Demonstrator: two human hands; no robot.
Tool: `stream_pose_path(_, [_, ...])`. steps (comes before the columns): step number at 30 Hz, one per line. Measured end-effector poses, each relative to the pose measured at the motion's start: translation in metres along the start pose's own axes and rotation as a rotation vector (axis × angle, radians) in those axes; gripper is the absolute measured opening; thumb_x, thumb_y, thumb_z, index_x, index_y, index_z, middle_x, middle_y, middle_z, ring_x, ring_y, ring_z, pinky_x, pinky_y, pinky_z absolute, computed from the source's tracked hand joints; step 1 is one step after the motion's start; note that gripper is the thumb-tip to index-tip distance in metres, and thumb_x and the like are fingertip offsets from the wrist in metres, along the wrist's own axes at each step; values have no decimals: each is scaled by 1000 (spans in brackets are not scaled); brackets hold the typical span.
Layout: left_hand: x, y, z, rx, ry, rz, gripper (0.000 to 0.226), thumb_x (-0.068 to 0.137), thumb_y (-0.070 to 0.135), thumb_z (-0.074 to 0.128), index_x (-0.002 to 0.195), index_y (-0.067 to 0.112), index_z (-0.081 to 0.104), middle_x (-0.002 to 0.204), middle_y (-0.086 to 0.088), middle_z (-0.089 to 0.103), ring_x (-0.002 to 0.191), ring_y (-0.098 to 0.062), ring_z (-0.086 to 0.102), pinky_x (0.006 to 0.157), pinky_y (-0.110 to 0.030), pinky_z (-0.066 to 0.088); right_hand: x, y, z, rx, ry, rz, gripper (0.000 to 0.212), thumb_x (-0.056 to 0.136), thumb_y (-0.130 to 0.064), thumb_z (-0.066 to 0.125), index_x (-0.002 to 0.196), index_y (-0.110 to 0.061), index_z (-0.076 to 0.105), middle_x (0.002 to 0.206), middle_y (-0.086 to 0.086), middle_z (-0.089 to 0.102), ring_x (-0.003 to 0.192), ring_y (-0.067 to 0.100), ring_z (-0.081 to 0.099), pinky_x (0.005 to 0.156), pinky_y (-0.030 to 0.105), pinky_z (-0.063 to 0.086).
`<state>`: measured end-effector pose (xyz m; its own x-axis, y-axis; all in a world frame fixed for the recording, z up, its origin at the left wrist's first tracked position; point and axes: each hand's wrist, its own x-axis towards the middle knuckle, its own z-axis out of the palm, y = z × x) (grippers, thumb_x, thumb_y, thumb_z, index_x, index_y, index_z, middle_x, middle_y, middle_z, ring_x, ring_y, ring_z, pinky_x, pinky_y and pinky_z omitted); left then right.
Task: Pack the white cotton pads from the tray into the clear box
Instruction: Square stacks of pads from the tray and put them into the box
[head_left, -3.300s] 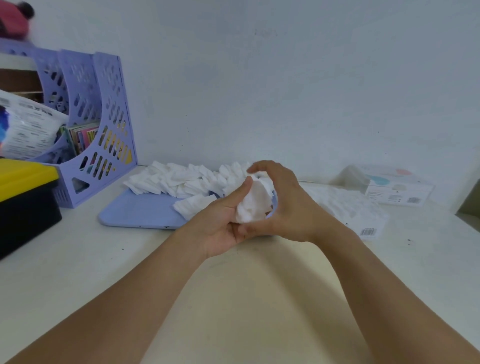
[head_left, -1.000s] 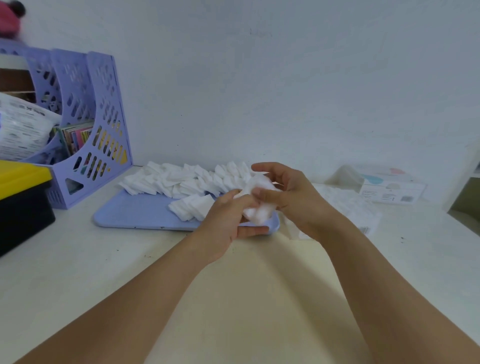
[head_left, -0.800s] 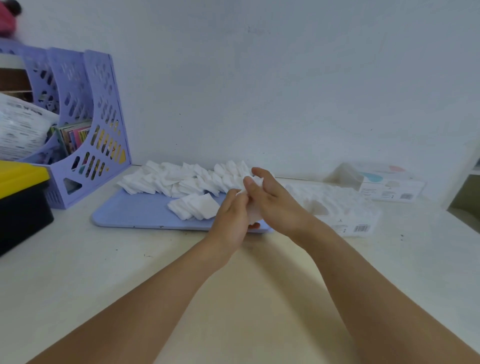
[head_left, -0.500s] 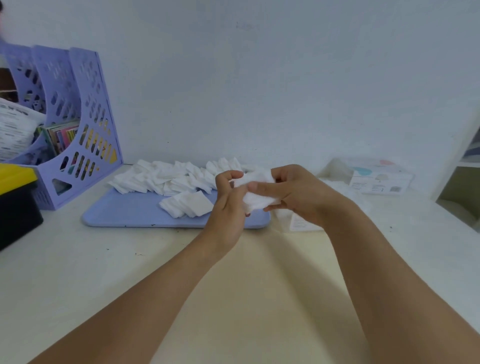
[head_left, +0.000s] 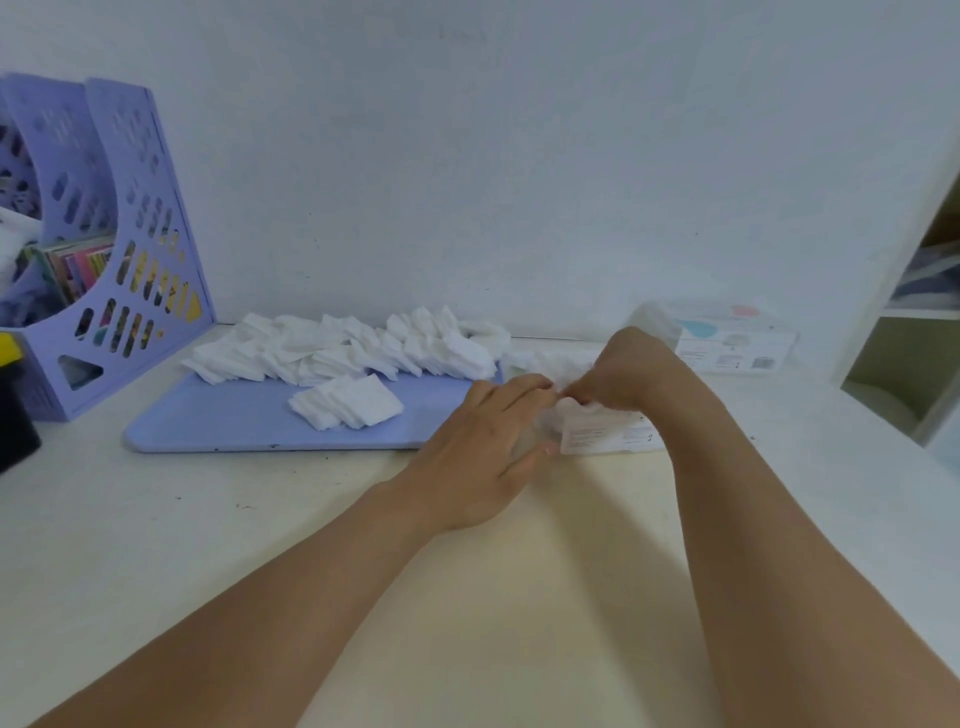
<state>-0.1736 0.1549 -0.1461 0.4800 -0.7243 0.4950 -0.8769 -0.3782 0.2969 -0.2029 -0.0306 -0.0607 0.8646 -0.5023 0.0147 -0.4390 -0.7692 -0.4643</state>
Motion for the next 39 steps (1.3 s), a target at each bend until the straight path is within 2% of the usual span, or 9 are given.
stream_pose_path(12, [3, 15, -1, 182, 4, 58, 33, 103, 41, 45, 130, 23, 51, 127, 11, 47, 95, -20, 46, 83, -41, 46, -5, -14, 8, -385, 101, -62, 29, 80, -31, 75, 91, -15, 54, 80, -1, 53, 79, 21, 56, 61, 28, 41])
stream_pose_path(16, [4, 9, -4, 137, 31, 72, 22, 102, 38, 46, 115, 21, 51, 113, 10, 47, 88, -20, 46, 78, -41, 45, 8, -12, 12, -530, 6, -66, 81, 79, -51, 73, 142, -15, 38, 139, 10, 41, 136, 34, 35, 106, 53, 37])
stream_pose_path(19, [3, 8, -3, 113, 29, 83, 19, 102, 33, 49, 115, 20, 50, 113, 8, 46, 88, -20, 45, 73, -38, 43, 23, -3, 12, -489, -153, -48, 100, 78, -57, 66, 159, -27, 14, 163, 7, 17, 153, 34, 10, 117, 65, 22])
stream_pose_path(23, [3, 8, -3, 131, 7, 76, 25, 101, 36, 50, 122, 23, 49, 118, 9, 47, 92, -20, 46, 75, -38, 45, 29, 0, 8, -524, -249, -28, 111, 68, -64, 65, 159, -31, 13, 163, 6, 25, 149, 34, 23, 114, 58, 34])
stream_pose_path(27, [3, 9, -5, 141, 14, 66, 27, 99, 33, 51, 123, 21, 50, 120, 8, 49, 93, -20, 46, 74, -38, 45, 35, -2, 7, -509, -264, 5, 102, 72, -50, 70, 158, -29, 19, 150, 7, 40, 118, 31, 54, 104, 50, 47])
stream_pose_path(32, [1, 2, 0, 65, 11, 57, 34, 99, 34, 52, 131, 24, 49, 127, 12, 47, 97, -20, 45, 80, -36, 46, 34, 6, 14, -466, -196, -38, 99, 81, -49, 63, 161, -30, 9, 166, 6, 19, 153, 34, 15, 118, 59, 27])
stream_pose_path(34, [-1, -1, -1, -103, 1, 38, 41, 99, 37, 53, 138, 27, 47, 134, 14, 47, 109, -18, 49, 91, -35, 47, 29, 9, 7, -344, -228, -66, 108, 79, -55, 70, 162, -30, 6, 169, 2, 14, 155, 32, 13, 119, 56, 29])
stream_pose_path(37, [1, -9, -22, -335, 222, -66, 39, 95, 40, 60, 131, 24, 56, 129, 11, 53, 112, -4, 52, 96, -29, 45, 6, -2, -16, -63, -121, -118, 115, 70, -55, 86, 160, -28, 21, 163, 6, 27, 146, 29, 34, 108, 45, 45])
stream_pose_path(39, [3, -27, -45, -184, 523, -239, 36, 92, 40, 62, 120, 18, 62, 121, 3, 58, 109, -15, 56, 93, -32, 46, -14, -24, -21, 145, 61, -321, 86, 76, -40, 86, 150, -25, 45, 153, 5, 43, 142, 21, 41, 110, 34, 41])
